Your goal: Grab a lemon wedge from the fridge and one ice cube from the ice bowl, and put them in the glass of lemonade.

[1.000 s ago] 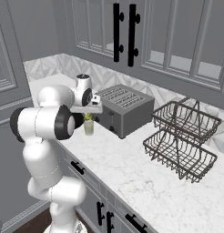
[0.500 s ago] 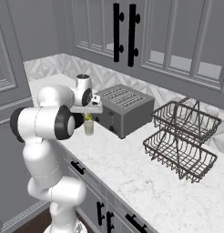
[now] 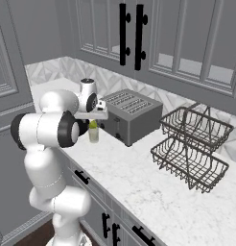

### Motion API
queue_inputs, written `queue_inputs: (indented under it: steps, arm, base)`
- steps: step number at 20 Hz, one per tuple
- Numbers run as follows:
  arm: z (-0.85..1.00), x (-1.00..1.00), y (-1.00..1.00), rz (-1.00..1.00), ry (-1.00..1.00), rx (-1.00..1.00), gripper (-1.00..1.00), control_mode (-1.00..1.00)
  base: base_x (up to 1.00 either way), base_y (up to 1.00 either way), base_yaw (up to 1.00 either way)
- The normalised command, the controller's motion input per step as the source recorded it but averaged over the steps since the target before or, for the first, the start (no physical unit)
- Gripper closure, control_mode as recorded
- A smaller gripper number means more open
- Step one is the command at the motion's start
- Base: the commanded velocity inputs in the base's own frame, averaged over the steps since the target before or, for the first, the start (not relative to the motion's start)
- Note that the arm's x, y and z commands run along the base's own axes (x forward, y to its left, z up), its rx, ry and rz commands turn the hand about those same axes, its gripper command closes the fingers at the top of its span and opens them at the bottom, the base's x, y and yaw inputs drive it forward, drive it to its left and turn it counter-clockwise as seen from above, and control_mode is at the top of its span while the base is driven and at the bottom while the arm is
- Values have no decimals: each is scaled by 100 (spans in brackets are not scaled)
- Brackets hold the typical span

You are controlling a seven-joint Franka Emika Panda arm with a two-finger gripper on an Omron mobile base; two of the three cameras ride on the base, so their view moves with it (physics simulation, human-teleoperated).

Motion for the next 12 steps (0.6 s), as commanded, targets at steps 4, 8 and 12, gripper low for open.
queue_inputs:
  steps: [4, 8, 12]
  arm:
    - [0, 0, 0, 0, 0, 0, -100, -100]
    - [13, -10, -15, 0, 0, 3, -100, -100]
    - [22, -29, -16, 0, -4, 8, -100, -100]
  base:
    - [0, 0, 0]
    - [0, 0, 0]
    - [0, 0, 0]
